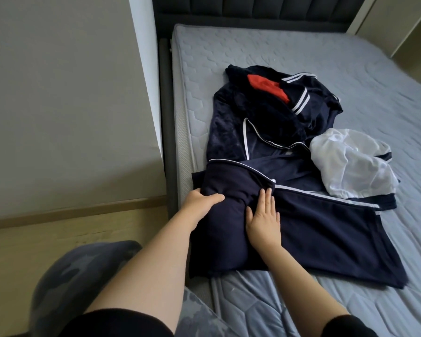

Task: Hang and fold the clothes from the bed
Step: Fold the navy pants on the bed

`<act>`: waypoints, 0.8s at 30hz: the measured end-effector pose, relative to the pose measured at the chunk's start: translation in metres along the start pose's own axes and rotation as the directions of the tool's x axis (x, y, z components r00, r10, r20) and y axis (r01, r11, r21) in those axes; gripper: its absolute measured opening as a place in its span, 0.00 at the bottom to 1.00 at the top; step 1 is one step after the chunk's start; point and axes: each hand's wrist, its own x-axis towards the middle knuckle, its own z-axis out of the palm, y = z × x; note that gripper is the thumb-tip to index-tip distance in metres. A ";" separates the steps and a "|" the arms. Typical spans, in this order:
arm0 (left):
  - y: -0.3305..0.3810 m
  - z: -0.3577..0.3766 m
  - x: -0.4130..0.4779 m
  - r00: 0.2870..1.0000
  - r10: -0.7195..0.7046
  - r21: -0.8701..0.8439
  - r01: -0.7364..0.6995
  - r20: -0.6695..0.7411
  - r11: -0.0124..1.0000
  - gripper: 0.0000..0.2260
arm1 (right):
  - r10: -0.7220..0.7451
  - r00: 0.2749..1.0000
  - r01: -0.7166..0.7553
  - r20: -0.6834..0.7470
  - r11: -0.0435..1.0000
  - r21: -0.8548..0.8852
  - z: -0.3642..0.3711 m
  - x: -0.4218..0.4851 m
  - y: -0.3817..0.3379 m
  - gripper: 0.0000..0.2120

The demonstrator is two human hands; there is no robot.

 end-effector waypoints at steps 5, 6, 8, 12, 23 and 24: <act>0.032 -0.018 -0.010 0.989 0.027 -0.177 -0.001 0.143 0.984 0.10 | -0.038 0.999 0.036 -0.002 0.915 0.401 -0.016 0.002 -0.037 0.28; 0.037 -0.025 -0.013 0.990 0.041 -0.179 -0.016 0.135 0.984 0.12 | -0.050 0.999 0.039 0.011 0.893 0.449 -0.016 0.003 -0.047 0.27; 0.046 -0.039 -0.018 0.991 0.082 -0.182 -0.062 0.104 0.981 0.14 | -0.082 0.996 0.050 0.037 0.852 0.521 -0.012 0.004 -0.068 0.27; 0.058 -0.065 -0.027 0.990 0.142 -0.097 -0.143 -0.014 0.985 0.11 | -0.169 0.976 0.050 0.134 0.781 0.623 0.006 0.001 -0.102 0.27; 0.060 -0.089 -0.029 0.968 0.221 0.152 -0.202 -0.121 0.968 0.18 | -0.196 0.882 -0.311 0.428 0.439 0.843 0.023 0.000 -0.139 0.17; 0.059 -0.086 -0.028 0.967 0.227 0.172 -0.205 -0.115 0.963 0.17 | -0.169 0.821 -0.481 0.546 0.311 0.820 0.021 0.001 -0.140 0.16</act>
